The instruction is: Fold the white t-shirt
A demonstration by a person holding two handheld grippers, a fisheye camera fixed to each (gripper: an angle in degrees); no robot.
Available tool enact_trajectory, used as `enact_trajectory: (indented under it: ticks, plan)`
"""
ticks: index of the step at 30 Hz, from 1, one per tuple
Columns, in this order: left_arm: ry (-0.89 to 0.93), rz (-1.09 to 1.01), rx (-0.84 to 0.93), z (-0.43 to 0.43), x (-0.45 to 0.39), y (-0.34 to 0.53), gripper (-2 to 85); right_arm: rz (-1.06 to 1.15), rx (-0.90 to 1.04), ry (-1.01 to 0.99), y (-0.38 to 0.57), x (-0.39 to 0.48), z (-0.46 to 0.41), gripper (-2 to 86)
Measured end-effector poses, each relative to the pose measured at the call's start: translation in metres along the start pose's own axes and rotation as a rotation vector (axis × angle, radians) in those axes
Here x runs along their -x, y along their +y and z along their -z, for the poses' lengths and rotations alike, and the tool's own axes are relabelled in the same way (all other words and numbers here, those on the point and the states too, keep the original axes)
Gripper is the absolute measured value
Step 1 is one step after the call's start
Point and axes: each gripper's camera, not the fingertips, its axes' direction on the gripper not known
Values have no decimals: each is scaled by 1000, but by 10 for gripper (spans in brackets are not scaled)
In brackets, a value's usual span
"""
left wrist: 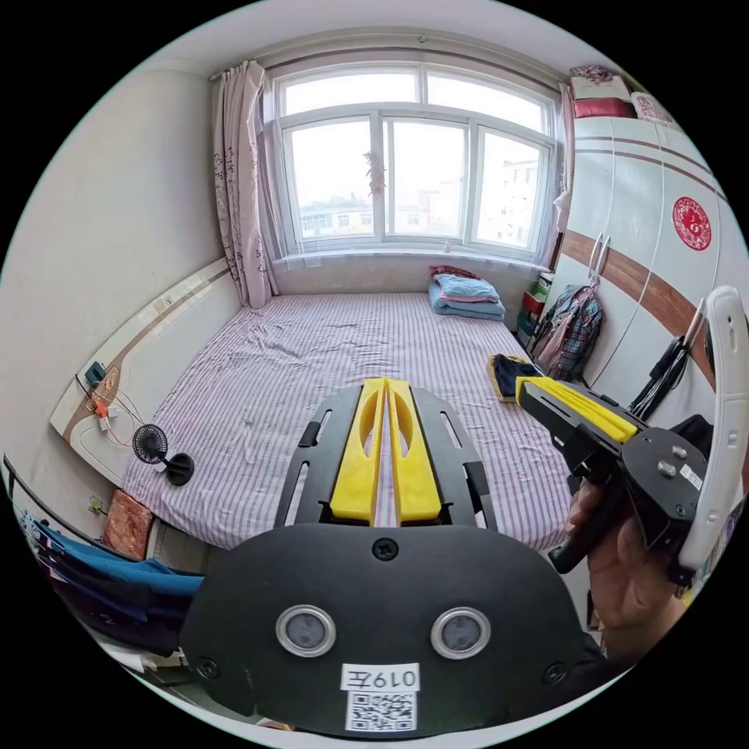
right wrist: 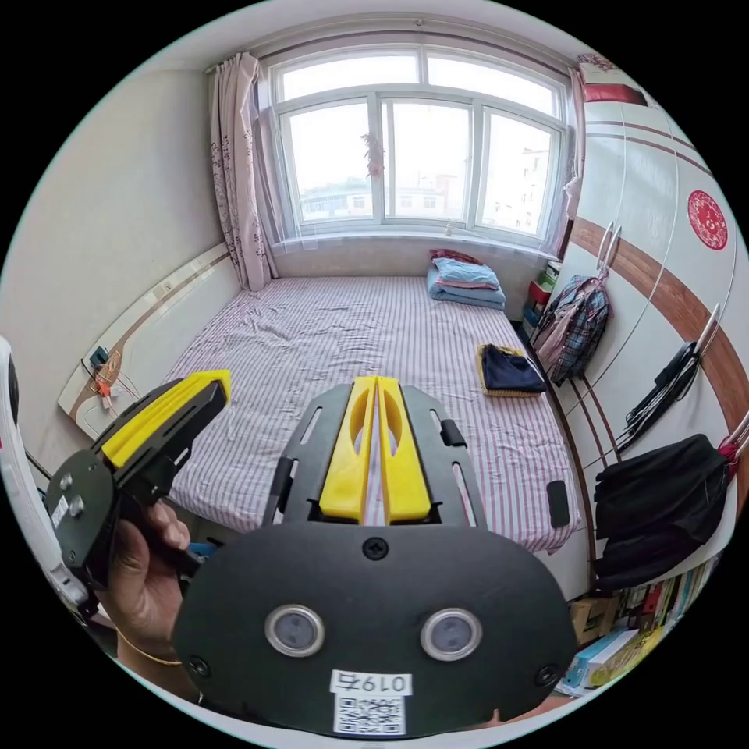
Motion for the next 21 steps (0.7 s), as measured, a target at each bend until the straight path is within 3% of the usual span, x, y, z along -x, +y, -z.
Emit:
enact_trajectory:
  ticks: [21]
  plan:
    - [-26,11,49,2,-18,-1,10,86,-53,-39,10,-4,16,-9]
